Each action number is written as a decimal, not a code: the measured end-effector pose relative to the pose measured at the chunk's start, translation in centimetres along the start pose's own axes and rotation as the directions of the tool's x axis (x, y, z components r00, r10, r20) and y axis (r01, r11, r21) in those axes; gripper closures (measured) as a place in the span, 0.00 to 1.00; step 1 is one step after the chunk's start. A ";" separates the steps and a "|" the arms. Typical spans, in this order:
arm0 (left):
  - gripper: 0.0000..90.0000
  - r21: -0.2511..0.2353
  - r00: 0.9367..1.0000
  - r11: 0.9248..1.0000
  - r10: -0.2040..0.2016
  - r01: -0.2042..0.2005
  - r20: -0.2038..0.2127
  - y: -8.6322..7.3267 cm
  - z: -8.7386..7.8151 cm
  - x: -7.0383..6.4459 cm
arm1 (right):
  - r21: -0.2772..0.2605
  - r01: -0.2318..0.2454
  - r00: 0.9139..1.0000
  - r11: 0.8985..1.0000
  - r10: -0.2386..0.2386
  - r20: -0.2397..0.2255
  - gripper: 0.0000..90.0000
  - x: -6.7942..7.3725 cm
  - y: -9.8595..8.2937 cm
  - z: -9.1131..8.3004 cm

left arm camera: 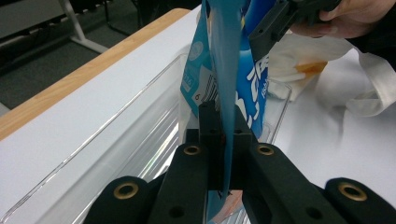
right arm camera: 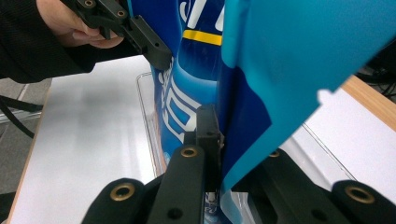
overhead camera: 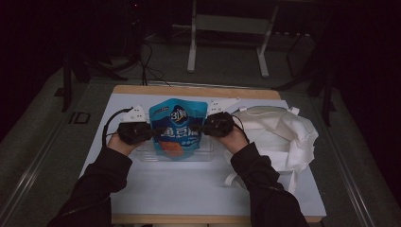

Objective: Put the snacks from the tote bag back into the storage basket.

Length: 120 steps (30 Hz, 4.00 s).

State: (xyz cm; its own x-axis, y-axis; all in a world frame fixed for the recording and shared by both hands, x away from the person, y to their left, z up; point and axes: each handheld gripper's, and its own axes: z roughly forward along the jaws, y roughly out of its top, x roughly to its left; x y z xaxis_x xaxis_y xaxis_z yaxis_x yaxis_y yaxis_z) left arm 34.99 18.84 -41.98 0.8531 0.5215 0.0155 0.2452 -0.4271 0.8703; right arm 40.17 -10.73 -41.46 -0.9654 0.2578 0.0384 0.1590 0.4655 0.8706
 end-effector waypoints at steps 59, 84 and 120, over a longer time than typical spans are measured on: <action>0.01 -0.053 0.985 0.984 -0.172 0.170 -0.020 -2.5 -2.4 -2.6 | -0.028 -0.007 0.997 1.000 0.009 0.079 0.16 0.3 -1.2 -4.0; 0.01 -0.062 0.992 0.990 -0.123 0.125 0.042 -4.6 -1.9 -8.1 | -0.054 0.009 0.996 0.999 -0.004 0.092 0.16 3.1 -4.9 -9.1; 0.01 -0.012 0.970 0.999 -0.028 0.031 0.240 -2.5 2.8 -13.1 | -0.080 -0.024 0.971 0.996 0.042 0.235 0.15 6.7 -11.0 -15.3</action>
State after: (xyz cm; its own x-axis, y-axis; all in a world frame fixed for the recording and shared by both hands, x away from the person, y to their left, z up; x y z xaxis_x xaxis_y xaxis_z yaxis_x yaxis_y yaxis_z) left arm 24.48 10.95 -45.71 0.9317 0.3403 -0.1272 0.2662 -0.4013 0.8764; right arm 28.79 -27.05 -43.29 -0.8821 0.4693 -0.0413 0.1648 0.3896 0.9061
